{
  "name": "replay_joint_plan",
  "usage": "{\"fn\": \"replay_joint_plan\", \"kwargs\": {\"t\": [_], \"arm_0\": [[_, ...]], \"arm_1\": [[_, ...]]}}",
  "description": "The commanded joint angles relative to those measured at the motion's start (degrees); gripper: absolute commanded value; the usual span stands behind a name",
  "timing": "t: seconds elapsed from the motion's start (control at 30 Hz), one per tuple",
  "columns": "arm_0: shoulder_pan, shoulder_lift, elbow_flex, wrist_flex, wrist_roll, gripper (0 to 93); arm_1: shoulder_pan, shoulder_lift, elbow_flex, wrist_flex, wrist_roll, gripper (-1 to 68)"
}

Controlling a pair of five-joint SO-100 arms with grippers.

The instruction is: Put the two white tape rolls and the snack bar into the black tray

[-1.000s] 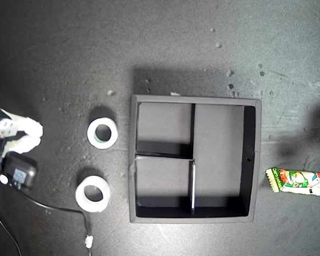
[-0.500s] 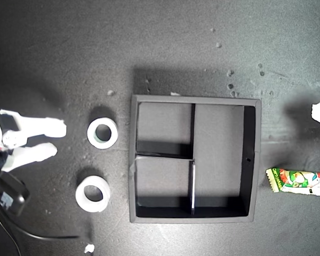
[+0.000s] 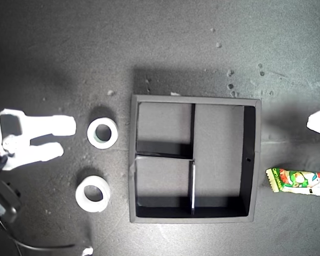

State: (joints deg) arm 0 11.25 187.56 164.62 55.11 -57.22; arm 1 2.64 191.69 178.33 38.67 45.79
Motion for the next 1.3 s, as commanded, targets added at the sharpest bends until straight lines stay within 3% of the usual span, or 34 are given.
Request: {"fn": "replay_joint_plan", "kwargs": {"t": [0.0, 0.27, 0.57, 0.9, 1.27], "arm_0": [[3.08, -11.87, -8.44, -3.52, 0.09, 20.3], [5.62, -55.63, -31.64, -8.0, 2.99, 20.9], [3.78, -79.28, -45.44, -6.86, 5.1, 20.2], [0.62, -87.71, -50.98, -2.02, 3.52, 20.1], [0.62, -86.75, -49.04, -2.11, 2.9, 19.5]], "arm_1": [[0.79, 0.35, 0.7, -0.26, 2.64, -0.2], [-0.26, 0.35, 0.7, 1.41, 2.64, -0.2], [-1.67, 0.35, 0.7, 2.46, 3.25, -0.2], [-3.43, 0.35, 0.7, 2.11, 2.9, -0.2], [-3.6, 0.35, 0.7, 2.11, 2.72, -0.2]]}}
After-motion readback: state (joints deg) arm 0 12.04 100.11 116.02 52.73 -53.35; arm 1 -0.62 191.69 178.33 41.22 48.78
